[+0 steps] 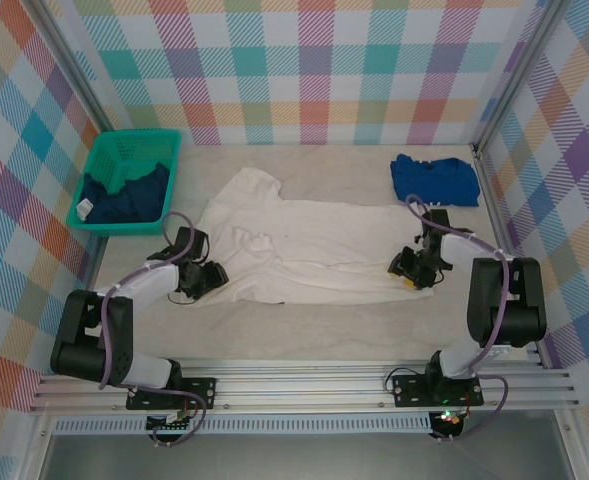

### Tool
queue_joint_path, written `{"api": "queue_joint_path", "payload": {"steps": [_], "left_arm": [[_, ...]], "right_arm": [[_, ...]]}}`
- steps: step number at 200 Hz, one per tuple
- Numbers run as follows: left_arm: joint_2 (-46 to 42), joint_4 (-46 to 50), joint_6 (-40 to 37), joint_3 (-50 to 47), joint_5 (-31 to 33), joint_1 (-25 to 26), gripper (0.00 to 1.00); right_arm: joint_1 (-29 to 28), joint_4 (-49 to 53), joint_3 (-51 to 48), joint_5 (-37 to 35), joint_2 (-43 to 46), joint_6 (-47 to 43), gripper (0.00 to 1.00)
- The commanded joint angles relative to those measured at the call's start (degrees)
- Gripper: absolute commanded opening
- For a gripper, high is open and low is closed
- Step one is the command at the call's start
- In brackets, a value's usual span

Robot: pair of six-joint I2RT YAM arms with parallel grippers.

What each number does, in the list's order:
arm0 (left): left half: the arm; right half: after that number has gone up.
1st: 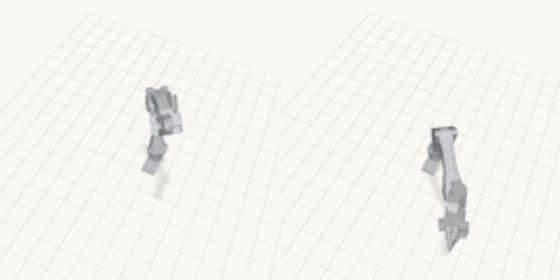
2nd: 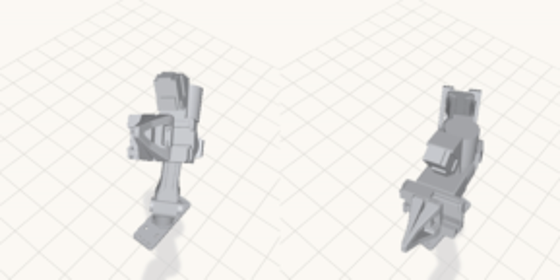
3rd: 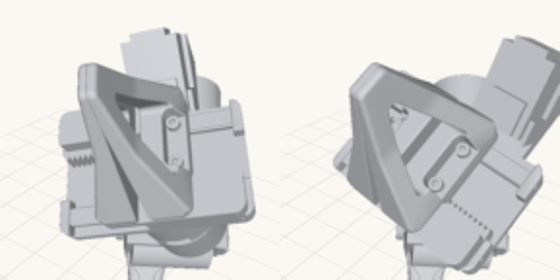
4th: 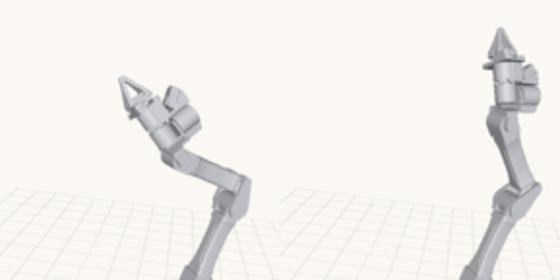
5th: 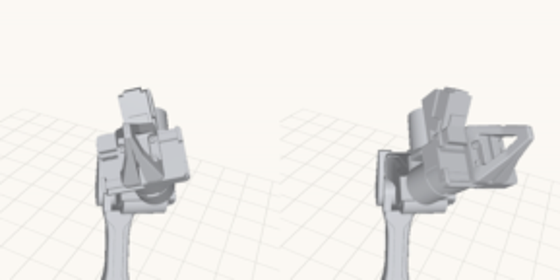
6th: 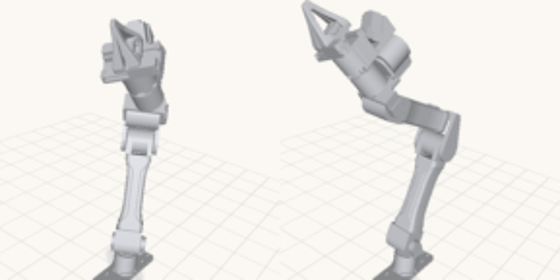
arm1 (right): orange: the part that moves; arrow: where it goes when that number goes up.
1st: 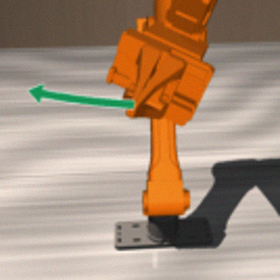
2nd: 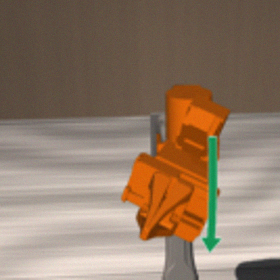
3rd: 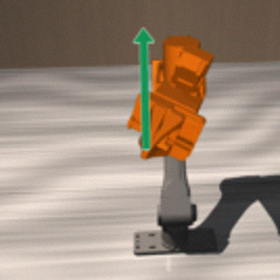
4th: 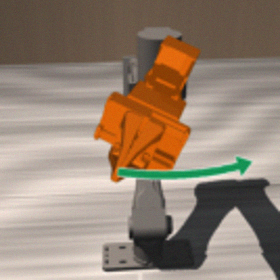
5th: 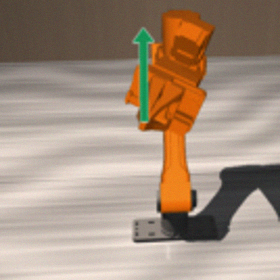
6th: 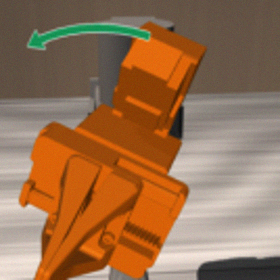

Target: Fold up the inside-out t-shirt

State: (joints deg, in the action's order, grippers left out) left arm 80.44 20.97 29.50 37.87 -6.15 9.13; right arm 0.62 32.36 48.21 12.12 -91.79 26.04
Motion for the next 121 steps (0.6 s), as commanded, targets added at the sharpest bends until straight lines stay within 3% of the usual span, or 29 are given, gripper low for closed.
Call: {"api": "queue_joint_path", "payload": {"steps": [1, 45, 85, 121], "left_arm": [[-0.4, 1.0, 2.0, -3.6, 2.0, -3.3, 0.48], [-5.5, 4.2, 2.8, -7.4, 1.1, -4.6, 0.48], [-15.3, 9.3, 5.2, -10.8, -0.1, -3.5, 0.50], [-21.8, 8.3, 5.9, -8.7, 1.5, -2.6, 0.53]], "right_arm": [[2.9, 1.2, -3.4, -0.3, -1.7, 1.8, 0.42], [3.6, 3.3, -5.1, -1.2, 1.7, 2.2, 0.41], [3.6, 5.2, -9.6, -2.3, 7.4, 3.3, 0.41], [1.5, 5.7, -10.5, -5.0, 14.4, 3.2, 0.40]]}}
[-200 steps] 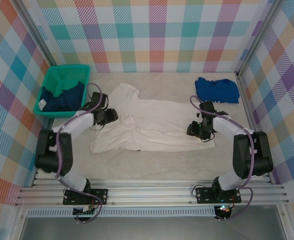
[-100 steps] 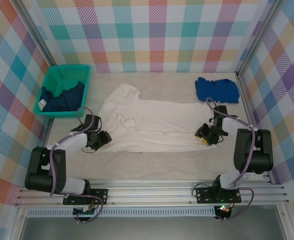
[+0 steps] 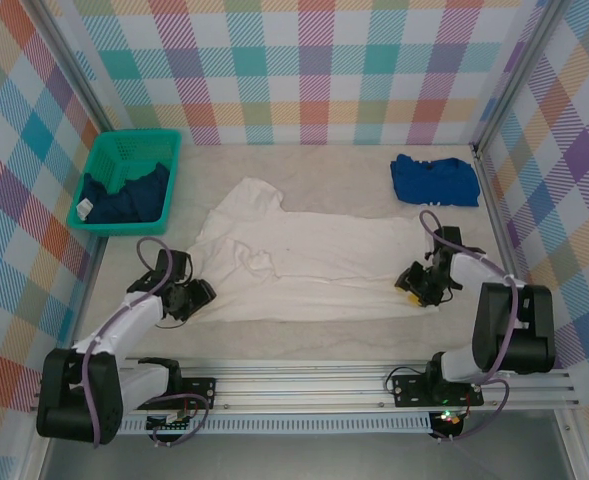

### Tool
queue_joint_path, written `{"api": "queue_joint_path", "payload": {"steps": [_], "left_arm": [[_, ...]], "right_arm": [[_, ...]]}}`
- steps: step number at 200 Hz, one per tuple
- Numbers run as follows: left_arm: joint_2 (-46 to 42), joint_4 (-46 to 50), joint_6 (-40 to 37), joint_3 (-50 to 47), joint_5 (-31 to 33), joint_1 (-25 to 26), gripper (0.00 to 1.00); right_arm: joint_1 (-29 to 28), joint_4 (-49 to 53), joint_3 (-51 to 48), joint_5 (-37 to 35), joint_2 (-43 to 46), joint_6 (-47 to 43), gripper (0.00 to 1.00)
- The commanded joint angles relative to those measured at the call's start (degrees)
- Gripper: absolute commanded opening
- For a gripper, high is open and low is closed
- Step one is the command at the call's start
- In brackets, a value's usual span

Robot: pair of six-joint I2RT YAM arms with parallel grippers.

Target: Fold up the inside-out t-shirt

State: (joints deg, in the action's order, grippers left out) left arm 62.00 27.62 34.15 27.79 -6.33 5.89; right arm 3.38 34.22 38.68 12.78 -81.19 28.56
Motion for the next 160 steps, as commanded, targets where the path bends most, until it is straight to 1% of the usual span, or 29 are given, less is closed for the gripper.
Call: {"api": "queue_joint_path", "payload": {"steps": [1, 11, 25, 39, 42, 53, 71, 88, 104, 119, 141, 160], "left_arm": [[-3.5, 1.5, 1.2, 1.5, 1.7, 0.7, 0.53], [-3.8, -1.1, 0.6, 2.6, 1.1, 1.2, 0.54], [-1.6, -7.2, -0.6, 4.3, -1.5, 1.8, 0.56], [3.6, -11.2, -2.3, 7.4, -3.2, 1.8, 0.56], [4.9, -13.2, -3.0, 8.3, -3.2, 1.9, 0.56], [10.1, -14.4, -5.3, 12.0, -2.3, 1.9, 0.55], [18.1, -17.0, -9.3, 16.9, -1.2, 1.9, 0.52], [25.1, -17.8, -12.8, 21.7, -2.0, 2.0, 0.49], [30.6, -17.4, -15.7, 26.4, -4.6, 2.1, 0.43], [34.4, -16.8, -17.9, 29.9, -6.8, 2.2, 0.40], [38.1, -15.2, -20.3, 33.8, -7.3, 2.3, 0.36], [40.4, -14.5, -20.7, 35.5, -8.4, 2.3, 0.33]], "right_arm": [[-1.4, 3.8, -0.8, -5.9, 4.2, 0.6, 0.41], [-3.6, 2.5, 0.5, -6.9, 7.3, 0.0, 0.41], [-7.3, -1.6, 2.5, -5.5, 9.7, -1.5, 0.43], [-11.4, -5.9, 4.5, -2.6, 9.3, -2.6, 0.43], [-12.4, -6.3, 5.1, -2.3, 9.1, -2.8, 0.43], [-15.8, -8.7, 6.9, -0.8, 7.4, -3.9, 0.44], [-22.0, -11.6, 9.9, 1.2, 3.5, -5.9, 0.44], [-28.1, -17.4, 12.4, 3.6, -0.9, -5.5, 0.44], [-33.6, -24.3, 15.6, 6.7, -6.7, -3.2, 0.43], [-38.2, -27.8, 20.2, 7.2, -12.8, -1.9, 0.43], [-42.1, -28.9, 27.2, 7.9, -21.1, -1.1, 0.41], [-43.2, -28.6, 31.2, 8.6, -25.7, -0.2, 0.40]]}}
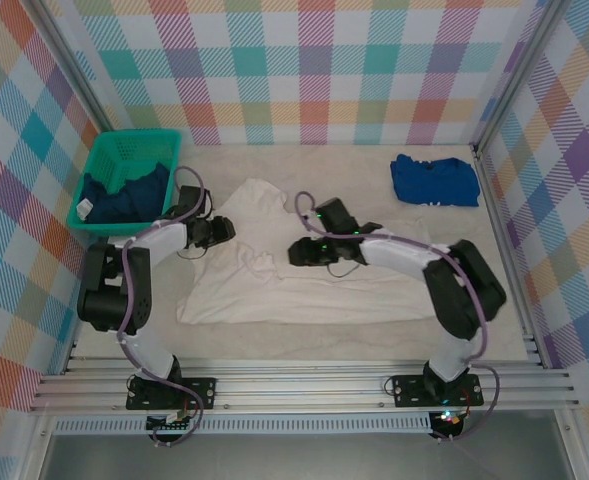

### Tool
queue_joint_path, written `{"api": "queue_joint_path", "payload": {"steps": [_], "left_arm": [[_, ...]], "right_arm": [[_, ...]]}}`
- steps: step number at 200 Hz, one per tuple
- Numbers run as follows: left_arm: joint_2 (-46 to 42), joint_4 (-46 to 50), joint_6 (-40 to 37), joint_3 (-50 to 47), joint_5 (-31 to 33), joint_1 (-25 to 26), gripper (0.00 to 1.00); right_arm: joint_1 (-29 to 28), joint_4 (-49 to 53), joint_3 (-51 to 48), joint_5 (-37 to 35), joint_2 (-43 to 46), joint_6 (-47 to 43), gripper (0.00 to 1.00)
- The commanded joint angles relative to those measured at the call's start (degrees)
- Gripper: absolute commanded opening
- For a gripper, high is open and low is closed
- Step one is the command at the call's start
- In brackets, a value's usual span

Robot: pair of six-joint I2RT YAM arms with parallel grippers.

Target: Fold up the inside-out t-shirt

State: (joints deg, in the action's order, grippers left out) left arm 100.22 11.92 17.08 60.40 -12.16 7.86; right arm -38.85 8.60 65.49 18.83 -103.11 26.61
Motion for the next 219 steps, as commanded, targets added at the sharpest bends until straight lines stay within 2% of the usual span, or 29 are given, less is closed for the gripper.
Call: {"api": "queue_joint_path", "payload": {"steps": [1, 28, 50, 103, 122, 171, 219], "left_arm": [[2.3, 1.1, -3.6, 3.0, -2.7, 0.3, 0.33], [4.5, 1.1, -3.6, 3.8, -5.3, 0.3, 0.28], [5.5, 1.1, -3.3, 3.8, -6.5, 0.4, 0.28], [7.1, 3.0, -4.0, 4.1, -4.7, 0.4, 0.28], [6.6, 3.5, -3.9, 4.0, -2.1, 0.4, 0.28], [6.3, 3.5, -3.8, 4.4, 0.6, 0.4, 0.34], [7.7, 3.5, -3.4, 4.6, -2.2, 0.4, 0.19]], "right_arm": [[-1.0, -2.9, 4.5, 2.5, -3.9, 1.8, 0.40], [-1.1, -1.9, 5.2, 1.6, -4.9, 2.0, 0.40], [-1.1, -0.1, 4.6, -0.4, -4.4, 0.9, 0.40], [-1.1, 0.5, 3.1, -1.4, -4.0, 1.2, 0.40], [-1.1, 0.5, 2.9, -1.6, -4.0, 1.2, 0.40], [-1.1, 0.6, 2.8, -1.3, -4.3, 1.5, 0.40], [-1.2, 1.4, 3.1, -1.6, -5.1, 1.4, 0.40]]}}
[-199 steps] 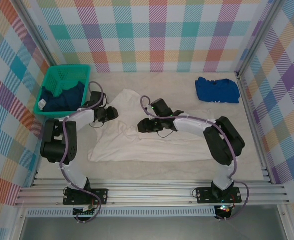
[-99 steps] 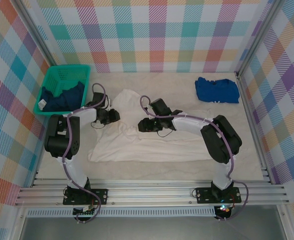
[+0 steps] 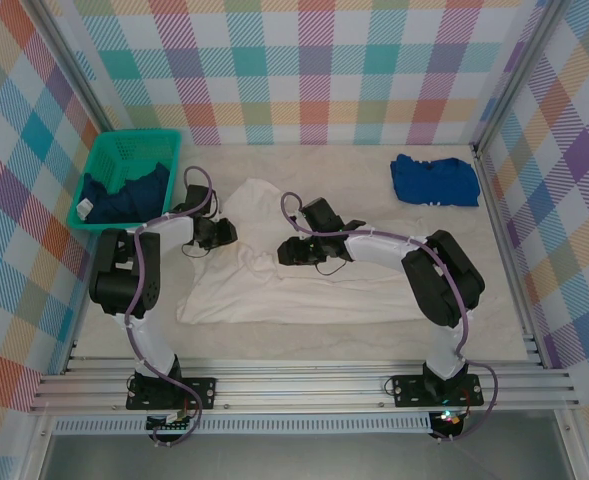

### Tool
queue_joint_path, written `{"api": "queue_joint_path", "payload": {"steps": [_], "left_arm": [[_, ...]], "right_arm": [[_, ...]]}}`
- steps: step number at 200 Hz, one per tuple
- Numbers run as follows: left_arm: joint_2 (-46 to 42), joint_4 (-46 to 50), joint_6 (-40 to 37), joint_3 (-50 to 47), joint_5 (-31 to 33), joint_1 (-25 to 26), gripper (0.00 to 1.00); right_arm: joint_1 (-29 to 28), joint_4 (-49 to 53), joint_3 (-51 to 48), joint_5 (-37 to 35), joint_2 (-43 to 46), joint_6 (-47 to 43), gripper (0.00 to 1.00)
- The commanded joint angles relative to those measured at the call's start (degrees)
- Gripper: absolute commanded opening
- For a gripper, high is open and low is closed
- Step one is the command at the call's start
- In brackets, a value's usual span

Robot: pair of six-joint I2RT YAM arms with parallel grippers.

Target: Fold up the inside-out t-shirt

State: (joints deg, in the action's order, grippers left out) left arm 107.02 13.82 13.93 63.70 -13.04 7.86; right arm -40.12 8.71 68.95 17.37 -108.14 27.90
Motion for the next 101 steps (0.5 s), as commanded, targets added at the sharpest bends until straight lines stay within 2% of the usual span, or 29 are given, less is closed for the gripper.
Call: {"api": "queue_joint_path", "payload": {"steps": [1, 37, 101], "left_arm": [[0.9, 1.6, -0.2, 1.3, -1.3, 0.4, 0.19], [0.4, 1.6, -0.6, 2.0, -0.8, 0.4, 0.09], [-4.5, 3.3, 0.1, 0.7, 4.9, -0.3, 0.04]], "right_arm": [[0.1, 1.3, -0.3, -0.1, -0.2, 0.1, 0.40], [0.1, 1.6, 0.1, -0.1, -0.8, 0.1, 0.40], [0.2, 2.6, 0.7, 0.1, -1.5, 0.0, 0.40]]}}
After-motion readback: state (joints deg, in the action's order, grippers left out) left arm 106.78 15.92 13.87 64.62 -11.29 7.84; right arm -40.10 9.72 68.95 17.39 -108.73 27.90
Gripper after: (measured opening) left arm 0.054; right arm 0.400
